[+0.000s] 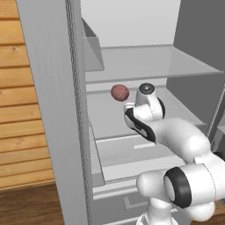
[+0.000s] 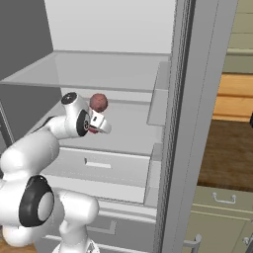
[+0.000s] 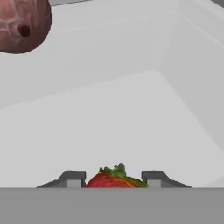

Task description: Take the strawberry from the fridge and place it on top of the pancake, located on the dining counter.

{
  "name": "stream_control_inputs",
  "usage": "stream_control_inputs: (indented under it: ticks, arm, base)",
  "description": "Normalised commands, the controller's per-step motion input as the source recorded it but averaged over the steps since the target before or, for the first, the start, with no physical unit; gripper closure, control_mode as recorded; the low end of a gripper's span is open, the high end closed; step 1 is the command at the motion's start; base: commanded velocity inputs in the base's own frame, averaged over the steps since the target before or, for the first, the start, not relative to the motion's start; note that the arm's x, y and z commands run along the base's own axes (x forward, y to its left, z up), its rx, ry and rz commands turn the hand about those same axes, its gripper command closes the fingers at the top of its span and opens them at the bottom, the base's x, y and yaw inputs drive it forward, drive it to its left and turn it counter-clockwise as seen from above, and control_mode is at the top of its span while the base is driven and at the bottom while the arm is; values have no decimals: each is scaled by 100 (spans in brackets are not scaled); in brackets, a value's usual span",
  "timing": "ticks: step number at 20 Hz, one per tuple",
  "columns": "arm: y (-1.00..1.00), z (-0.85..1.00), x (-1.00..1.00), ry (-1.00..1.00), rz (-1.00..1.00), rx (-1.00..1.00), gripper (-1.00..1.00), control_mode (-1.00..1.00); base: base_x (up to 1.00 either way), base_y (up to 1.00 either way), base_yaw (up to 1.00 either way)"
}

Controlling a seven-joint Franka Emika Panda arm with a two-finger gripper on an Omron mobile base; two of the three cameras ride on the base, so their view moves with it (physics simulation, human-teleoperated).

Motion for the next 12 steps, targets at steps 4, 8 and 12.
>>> stream_control_inputs:
  ticks: [4,8,12]
  arm:
    - [1,63,-92,2,10,12,100,-100]
    - [1,73,-100,0,30,7,100,-100]
    - [0,64,-95,1,34,0,100,-100]
  base:
    - [0,0,0]
    - [0,0,0]
    - [0,0,0]
